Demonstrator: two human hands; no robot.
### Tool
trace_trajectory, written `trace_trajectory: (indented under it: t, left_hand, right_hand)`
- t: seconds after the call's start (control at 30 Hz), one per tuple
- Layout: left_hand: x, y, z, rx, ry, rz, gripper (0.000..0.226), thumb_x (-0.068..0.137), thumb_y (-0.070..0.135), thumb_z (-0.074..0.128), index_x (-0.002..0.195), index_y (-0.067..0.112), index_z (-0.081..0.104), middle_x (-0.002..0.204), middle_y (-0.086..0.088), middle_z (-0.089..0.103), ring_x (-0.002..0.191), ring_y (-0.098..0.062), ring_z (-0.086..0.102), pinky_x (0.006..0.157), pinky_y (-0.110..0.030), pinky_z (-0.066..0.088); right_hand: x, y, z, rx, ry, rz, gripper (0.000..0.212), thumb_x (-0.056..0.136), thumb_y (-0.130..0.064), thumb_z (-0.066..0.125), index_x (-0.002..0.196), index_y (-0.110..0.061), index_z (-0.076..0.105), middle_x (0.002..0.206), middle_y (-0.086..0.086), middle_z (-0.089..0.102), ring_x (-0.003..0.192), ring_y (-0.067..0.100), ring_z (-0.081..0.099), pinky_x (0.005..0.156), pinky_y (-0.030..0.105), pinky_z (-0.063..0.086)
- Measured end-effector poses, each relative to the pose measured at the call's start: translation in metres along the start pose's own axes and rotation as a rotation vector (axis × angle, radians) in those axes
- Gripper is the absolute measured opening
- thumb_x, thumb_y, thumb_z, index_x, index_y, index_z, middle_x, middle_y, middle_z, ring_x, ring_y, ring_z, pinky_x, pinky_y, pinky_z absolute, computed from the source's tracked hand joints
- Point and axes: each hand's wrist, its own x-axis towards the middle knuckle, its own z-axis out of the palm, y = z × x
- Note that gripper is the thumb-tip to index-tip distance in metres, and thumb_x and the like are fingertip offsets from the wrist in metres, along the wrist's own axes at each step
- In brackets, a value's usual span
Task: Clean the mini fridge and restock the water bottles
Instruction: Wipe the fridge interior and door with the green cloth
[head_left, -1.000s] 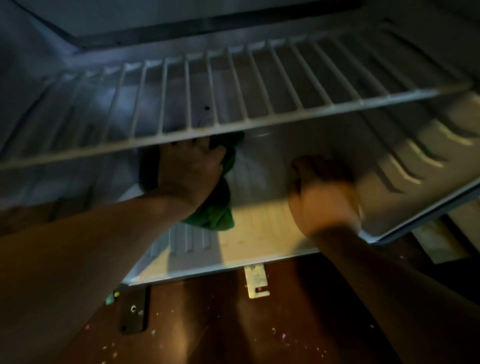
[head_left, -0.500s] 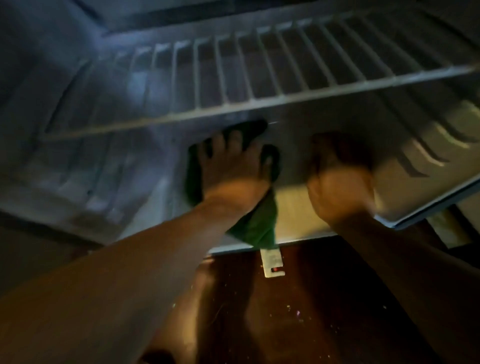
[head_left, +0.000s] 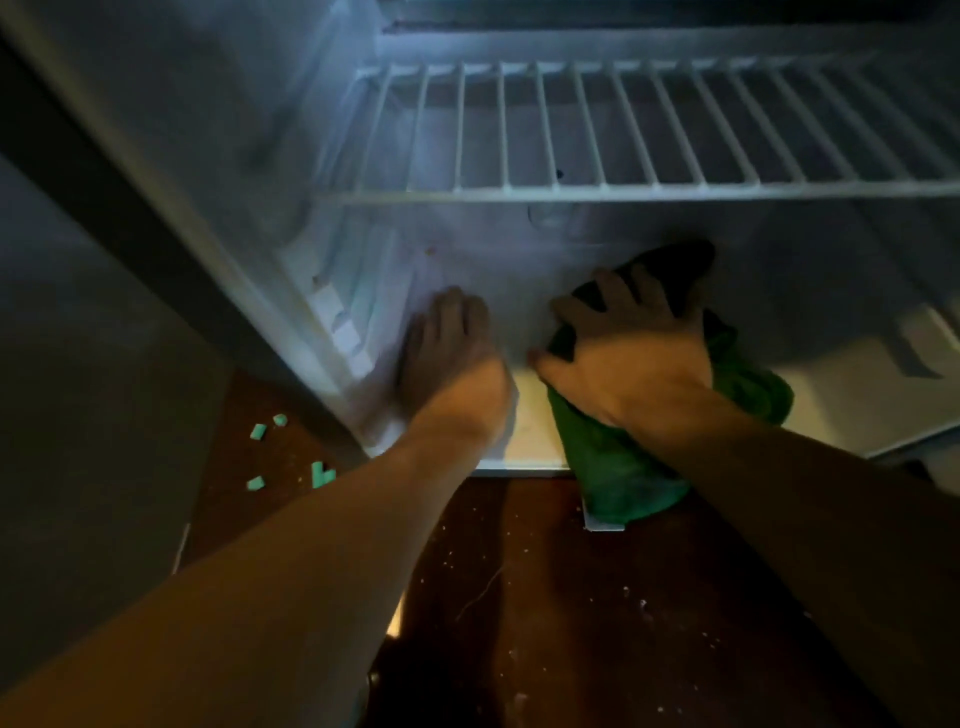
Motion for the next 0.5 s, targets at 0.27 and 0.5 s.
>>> trace_trajectory:
  t: [0.27, 0.5]
  left_hand:
    - [0.002, -0.008, 0.013, 0.088, 0.11, 0.063, 0.052, 0.092, 0.027, 0.026, 0.132, 0.001, 0.048, 0.14, -0.021, 0.047, 0.131, -0.035, 0.042, 0.113, -0.044, 0.028]
    - [0.005, -0.006, 0.012, 0.043, 0.161, 0.026, 0.049, 0.092, 0.026, 0.028, 0.126, 0.002, 0.053, 0.134, -0.019, 0.053, 0.122, -0.035, 0.049, 0.11, -0.043, 0.032]
  right_hand:
    - [-0.021, 0.031, 0.002, 0.143, 0.138, 0.187, 0.071, 0.085, -0.051, 0.055, 0.144, -0.023, 0.028, 0.135, 0.015, 0.044, 0.116, 0.04, 0.05, 0.084, 0.045, 0.047]
    - [0.045, 0.056, -0.001, 0.294, 0.064, 0.104, 0.049, 0.082, -0.053, 0.053, 0.124, -0.029, 0.05, 0.125, 0.011, 0.057, 0.11, 0.037, 0.055, 0.093, 0.048, 0.047]
